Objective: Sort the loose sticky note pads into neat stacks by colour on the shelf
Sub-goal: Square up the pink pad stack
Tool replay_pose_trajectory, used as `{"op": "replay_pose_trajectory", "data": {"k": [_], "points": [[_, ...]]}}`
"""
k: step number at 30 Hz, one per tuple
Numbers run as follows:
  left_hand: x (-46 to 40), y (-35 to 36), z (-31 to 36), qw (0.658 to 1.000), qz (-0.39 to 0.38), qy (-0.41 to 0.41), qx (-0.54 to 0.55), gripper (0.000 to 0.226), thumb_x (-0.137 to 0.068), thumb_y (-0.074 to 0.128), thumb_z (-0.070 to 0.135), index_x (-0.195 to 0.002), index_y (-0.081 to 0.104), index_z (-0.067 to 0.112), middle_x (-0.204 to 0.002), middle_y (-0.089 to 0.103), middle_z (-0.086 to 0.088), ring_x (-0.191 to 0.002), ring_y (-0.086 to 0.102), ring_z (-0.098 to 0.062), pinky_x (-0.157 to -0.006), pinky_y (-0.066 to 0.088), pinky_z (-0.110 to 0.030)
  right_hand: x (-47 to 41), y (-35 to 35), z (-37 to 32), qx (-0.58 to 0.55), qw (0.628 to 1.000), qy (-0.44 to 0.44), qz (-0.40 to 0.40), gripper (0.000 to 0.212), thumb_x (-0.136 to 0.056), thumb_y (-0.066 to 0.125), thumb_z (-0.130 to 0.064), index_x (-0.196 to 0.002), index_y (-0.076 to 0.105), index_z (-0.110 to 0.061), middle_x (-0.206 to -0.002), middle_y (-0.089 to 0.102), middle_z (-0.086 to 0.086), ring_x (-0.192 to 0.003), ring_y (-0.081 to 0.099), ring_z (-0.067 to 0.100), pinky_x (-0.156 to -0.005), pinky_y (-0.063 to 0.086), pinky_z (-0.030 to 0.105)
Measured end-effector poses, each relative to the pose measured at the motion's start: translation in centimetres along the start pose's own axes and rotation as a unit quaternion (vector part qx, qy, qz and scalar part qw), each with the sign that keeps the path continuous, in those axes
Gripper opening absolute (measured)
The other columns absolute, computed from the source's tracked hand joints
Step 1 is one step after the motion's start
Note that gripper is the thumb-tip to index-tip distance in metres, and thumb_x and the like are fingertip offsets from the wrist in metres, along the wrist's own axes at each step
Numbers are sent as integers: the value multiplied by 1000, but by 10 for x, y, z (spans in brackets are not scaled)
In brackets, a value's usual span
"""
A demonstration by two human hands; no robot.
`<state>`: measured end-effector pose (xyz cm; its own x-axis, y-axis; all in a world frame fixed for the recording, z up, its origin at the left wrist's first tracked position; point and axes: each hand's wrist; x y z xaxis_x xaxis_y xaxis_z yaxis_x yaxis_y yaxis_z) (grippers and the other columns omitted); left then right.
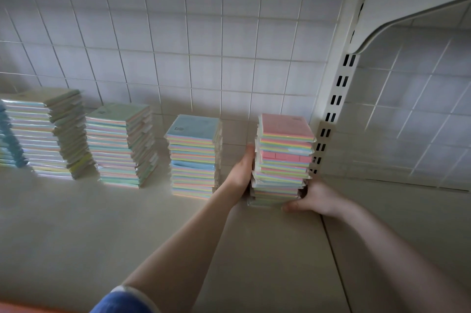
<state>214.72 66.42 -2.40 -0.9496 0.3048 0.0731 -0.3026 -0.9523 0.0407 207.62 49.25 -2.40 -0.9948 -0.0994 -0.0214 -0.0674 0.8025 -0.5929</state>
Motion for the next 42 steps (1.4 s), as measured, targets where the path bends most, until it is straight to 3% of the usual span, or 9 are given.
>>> {"op": "replay_pose_trajectory", "data": {"k": [7,12,16,19,25,30,34,37,42], "points": [[3,1,1,1000,25,-7,-5,45,-101,31,47,-74,63,29,-78,65,8,-82,60,-14,-87,46,-32,-1,7,2,-2,999,9,32,73,-65,84,-5,-128,49,-8,-102,57,-19,-80,49,-31,-73,34,-5],[9,5,3,996,81,-18,34,53,-100,28,49,-67,60,23,-51,62,12,-64,58,-12,-58,45,-19,2,4,-4,-23,999,13,21,69,-66,81,0,-124,46,-16,-103,55,-21,-84,51,-25,-74,34,-4],[13,11,1,986,101,-14,135,60,-101,25,48,-67,70,26,-64,71,8,-79,64,-19,-85,49,-34,4,3,-7,-40,999,7,26,61,-69,78,4,-115,46,-21,-102,56,-19,-81,52,-27,-74,37,-2],[15,15,0,981,120,1,150,57,-101,24,46,-74,71,28,-69,72,9,-85,65,-20,-92,47,-36,5,5,-8,-43,998,-4,45,60,-68,78,3,-118,50,-14,-100,57,-19,-79,52,-28,-71,35,-3],[20,17,3,987,114,3,111,57,-100,27,43,-66,68,24,-63,69,8,-79,62,-19,-86,48,-35,7,8,-8,-47,998,-9,45,62,-69,77,3,-124,49,-6,-105,57,-14,-80,51,-29,-72,35,-4],[27,14,10,988,101,-24,114,46,-95,34,42,-71,67,20,-64,65,7,-71,57,-18,-70,45,-31,12,-1,-14,-51,998,6,-47,70,-68,82,-8,-127,44,-16,-113,56,-19,-94,52,-24,-82,36,-1],[32,8,19,984,143,10,110,46,-95,39,42,-125,61,14,-121,63,0,-108,57,-19,-88,42,-30,28,-11,-9,-95,995,1,-34,102,-58,76,-23,-147,26,-16,-149,38,-6,-136,34,3,-114,26,27],[43,5,29,985,139,51,94,52,-97,36,41,-132,52,6,-140,47,-11,-132,40,-27,-108,31,-39,43,-13,-7,-179,983,16,23,104,-52,58,-1,-149,20,-11,-154,26,-2,-138,30,8,-110,24,21],[60,13,32,992,65,71,81,47,-98,27,51,-110,67,28,-114,68,5,-112,59,-11,-98,42,-30,54,1,-23,-220,973,-18,63,100,-52,47,6,-146,25,-19,-149,31,-10,-132,34,1,-104,27,11]]}}
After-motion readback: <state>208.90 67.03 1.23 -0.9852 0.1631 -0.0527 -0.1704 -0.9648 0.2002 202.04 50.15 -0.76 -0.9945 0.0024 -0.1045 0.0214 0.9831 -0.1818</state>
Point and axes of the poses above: each hand's wrist, its own x-axis away from the middle knuckle, its own y-axis out of the palm, z = x × y
